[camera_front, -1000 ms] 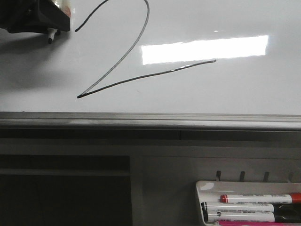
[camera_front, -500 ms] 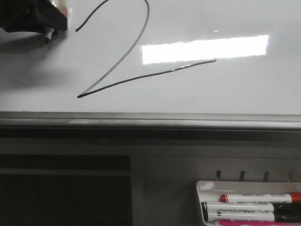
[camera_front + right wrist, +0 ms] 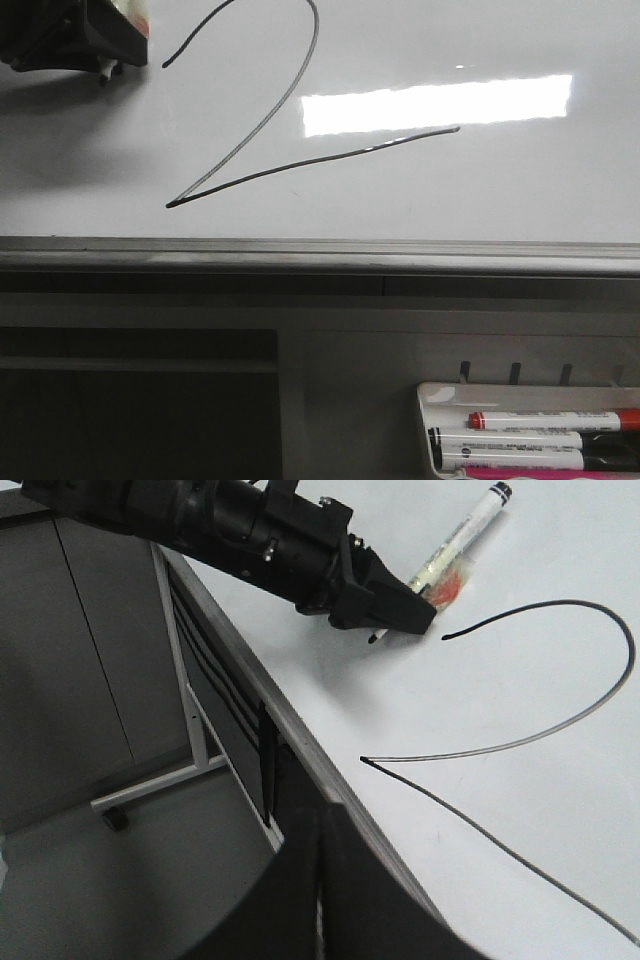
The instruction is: Write number 2 on whiteboard
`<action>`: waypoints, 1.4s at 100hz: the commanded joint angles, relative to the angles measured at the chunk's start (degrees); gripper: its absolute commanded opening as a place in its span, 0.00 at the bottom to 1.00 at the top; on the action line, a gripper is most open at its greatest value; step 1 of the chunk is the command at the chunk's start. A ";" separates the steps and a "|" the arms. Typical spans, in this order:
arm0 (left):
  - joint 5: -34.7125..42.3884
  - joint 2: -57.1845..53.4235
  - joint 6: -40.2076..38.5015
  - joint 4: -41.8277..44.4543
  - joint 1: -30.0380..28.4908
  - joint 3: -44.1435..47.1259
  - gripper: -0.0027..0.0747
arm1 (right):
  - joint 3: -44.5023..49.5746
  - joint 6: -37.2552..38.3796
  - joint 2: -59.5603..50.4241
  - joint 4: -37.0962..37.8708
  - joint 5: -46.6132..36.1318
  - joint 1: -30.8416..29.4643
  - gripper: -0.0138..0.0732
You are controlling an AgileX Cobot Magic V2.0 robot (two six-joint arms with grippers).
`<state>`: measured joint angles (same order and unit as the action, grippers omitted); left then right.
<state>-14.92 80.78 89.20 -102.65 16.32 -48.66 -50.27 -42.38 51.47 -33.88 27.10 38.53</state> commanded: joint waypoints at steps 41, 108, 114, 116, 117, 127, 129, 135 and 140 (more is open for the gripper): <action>12.71 1.73 0.11 -0.41 -0.66 -0.60 0.55 | -1.38 0.08 -0.09 -1.28 -3.68 -0.36 0.08; 13.22 1.73 0.11 -0.41 -0.66 -0.60 0.56 | -1.38 0.08 -0.09 -2.36 -3.58 -0.36 0.08; 13.22 1.73 0.11 -0.41 -0.66 -0.60 0.56 | -1.38 0.08 -0.09 -2.36 -3.58 -0.36 0.08; 13.22 1.73 0.11 -0.41 -0.66 -0.60 0.56 | -1.38 0.08 -0.09 -2.43 -3.58 -0.36 0.08; 13.22 1.73 0.11 -0.41 -0.66 -0.60 0.56 | -1.38 0.08 -0.09 -2.43 -3.58 -0.36 0.08; 13.22 1.73 0.11 -0.41 -0.66 -0.60 0.56 | -1.38 0.08 -0.09 -2.43 -3.58 -0.36 0.08; 13.22 1.73 0.11 -0.41 -0.66 -0.60 0.56 | -1.38 0.08 -0.09 -2.43 -3.58 -0.36 0.08; 13.22 1.73 0.11 -0.41 -0.66 -0.60 0.56 | -1.38 0.08 -0.09 -2.43 -3.58 -0.36 0.08; 13.22 1.73 0.11 -0.41 -0.66 -0.60 0.56 | -1.38 0.08 -0.09 -2.43 -3.58 -0.36 0.08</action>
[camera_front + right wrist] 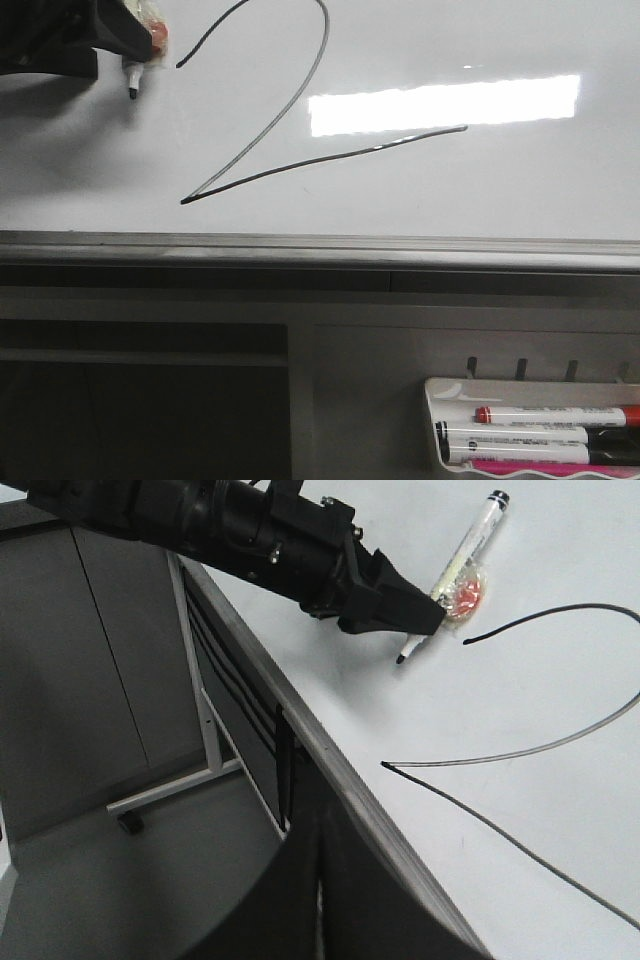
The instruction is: Write number 2 on whiteboard
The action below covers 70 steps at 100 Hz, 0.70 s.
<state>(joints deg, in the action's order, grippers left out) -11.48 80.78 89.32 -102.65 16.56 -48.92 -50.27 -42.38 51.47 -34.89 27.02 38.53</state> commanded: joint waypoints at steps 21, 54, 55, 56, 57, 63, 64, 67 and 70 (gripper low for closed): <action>9.98 1.63 -0.01 -0.41 -0.90 -0.33 0.56 | -1.38 0.08 -0.09 -1.56 -3.72 -0.36 0.08; 10.02 1.52 -0.01 -0.41 -0.90 -0.33 0.62 | -1.38 0.08 -0.09 -2.39 -3.91 -0.36 0.08; 10.02 1.52 -0.01 -0.41 -0.90 -0.33 0.63 | -1.38 0.08 -0.09 -2.39 -3.91 -0.36 0.08; 10.02 1.52 -0.01 -0.41 -0.90 -0.33 0.63 | -1.38 0.08 -0.09 -2.39 -3.91 -0.36 0.08; 10.02 1.52 -0.01 -0.41 -0.90 -0.33 0.63 | -1.38 0.08 -0.09 -2.39 -3.91 -0.36 0.08; 10.02 1.52 -0.01 -0.41 -0.90 -0.33 0.64 | -1.38 0.08 -0.09 -2.52 -3.91 -0.36 0.08; 10.02 1.52 -0.01 -0.41 -0.90 -0.33 0.64 | -1.38 0.08 -0.09 -2.52 -3.91 -0.36 0.08; 10.02 1.44 -0.01 -0.41 -0.90 -0.33 0.64 | -1.38 0.08 -0.09 -2.52 -3.91 -0.36 0.08; 10.02 1.40 -0.01 -0.41 -0.90 -0.33 0.65 | -1.38 0.08 -0.09 -2.52 -3.91 -0.36 0.08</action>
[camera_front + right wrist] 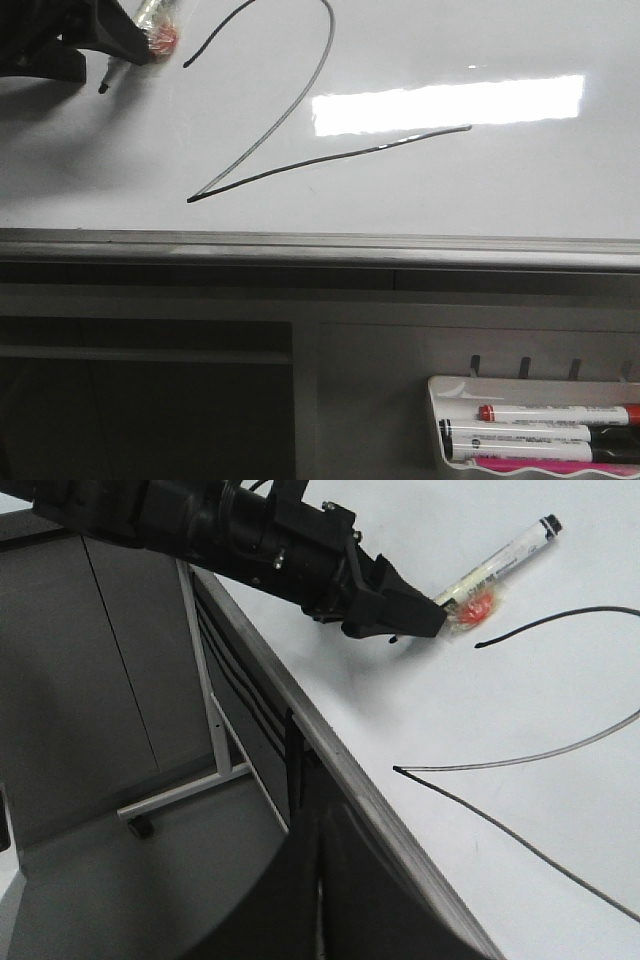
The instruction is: Write number 2 on whiteboard
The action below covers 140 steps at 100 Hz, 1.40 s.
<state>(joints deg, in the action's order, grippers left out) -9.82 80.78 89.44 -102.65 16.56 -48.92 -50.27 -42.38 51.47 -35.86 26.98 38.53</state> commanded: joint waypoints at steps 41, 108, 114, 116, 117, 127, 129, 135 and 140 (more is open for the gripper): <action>9.31 -4.66 -0.13 1.54 -0.90 -0.33 0.65 | -1.38 0.08 -0.09 -1.80 -3.87 -0.36 0.08; 12.81 -21.37 -0.04 8.69 -0.90 2.06 0.12 | -1.38 0.08 -7.25 3.54 -12.05 -0.36 0.08; 13.43 -27.21 -0.04 10.10 -0.90 3.88 0.01 | -0.43 0.08 -9.50 5.49 -12.23 -0.36 0.08; 13.58 -29.25 -0.04 10.35 -0.90 4.35 0.01 | 0.20 0.08 -10.46 6.07 -12.48 -0.36 0.08; 13.57 -29.94 -0.04 10.34 -0.90 4.86 0.01 | 0.46 0.08 -10.79 6.28 -12.76 -0.36 0.08; 14.63 -40.62 -0.04 10.37 -0.90 9.22 0.01 | 6.33 0.08 -16.97 6.71 -17.65 -0.46 0.08; 14.79 -42.08 -0.04 10.37 -0.90 10.32 0.01 | 8.00 0.08 -18.47 6.71 -19.16 -0.46 0.08; 14.79 -48.89 -0.04 10.47 -0.90 13.88 0.01 | 13.74 0.08 -22.67 6.71 -23.65 -0.46 0.08; 14.79 -54.19 -0.04 10.47 -0.90 16.87 0.01 | 18.72 0.08 -26.54 6.71 -28.13 -0.46 0.08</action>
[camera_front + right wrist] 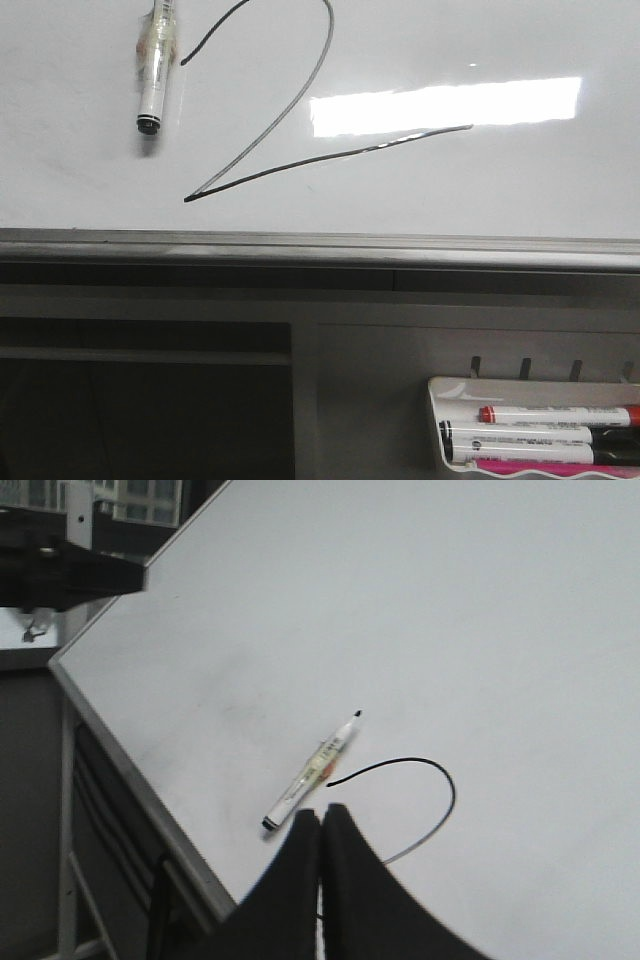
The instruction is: Write number 2 on whiteboard
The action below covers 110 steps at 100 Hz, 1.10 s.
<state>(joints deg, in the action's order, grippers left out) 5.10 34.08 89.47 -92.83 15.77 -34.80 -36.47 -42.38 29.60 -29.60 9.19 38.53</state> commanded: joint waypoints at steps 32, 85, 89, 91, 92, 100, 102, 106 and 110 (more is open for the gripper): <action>-0.13 -29.25 -0.07 -2.47 -0.11 19.36 0.01 | 26.36 0.08 -24.92 -0.60 -14.81 -0.46 0.08; -0.78 -29.99 -0.07 -4.06 -0.11 20.79 0.01 | 26.62 0.08 -28.13 -0.60 -16.10 -0.46 0.08; -0.78 -29.99 -0.07 -4.06 -0.11 20.79 0.01 | 26.62 0.08 -28.13 -0.60 -16.10 -0.46 0.08; -0.78 -29.99 -0.07 -4.06 -0.11 20.79 0.01 | 26.62 0.08 -28.13 -0.60 -16.10 -0.46 0.08; -0.78 -29.99 -0.07 -4.06 -0.11 20.79 0.01 | 26.62 0.08 -28.13 -0.60 -16.10 -0.46 0.08; -0.78 -29.99 -0.07 -4.06 -0.11 20.79 0.01 | 26.62 0.08 -28.13 -0.60 -16.10 -0.46 0.08; -0.78 -29.99 -0.07 -4.06 -0.11 20.79 0.01 | 26.62 0.08 -28.13 -0.60 -16.10 -0.46 0.08; -0.78 -29.99 -0.07 -3.93 -0.11 21.19 0.01 | 26.62 0.08 -28.13 -0.60 -16.10 -0.46 0.08; -0.55 -29.99 -0.07 -2.84 -0.11 21.68 0.01 | 26.62 0.08 -28.13 -0.60 -16.10 -0.46 0.08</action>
<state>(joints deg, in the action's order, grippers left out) 5.48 3.56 89.47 -96.90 15.77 -12.30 -8.32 -42.38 0.89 -30.17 -2.59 38.49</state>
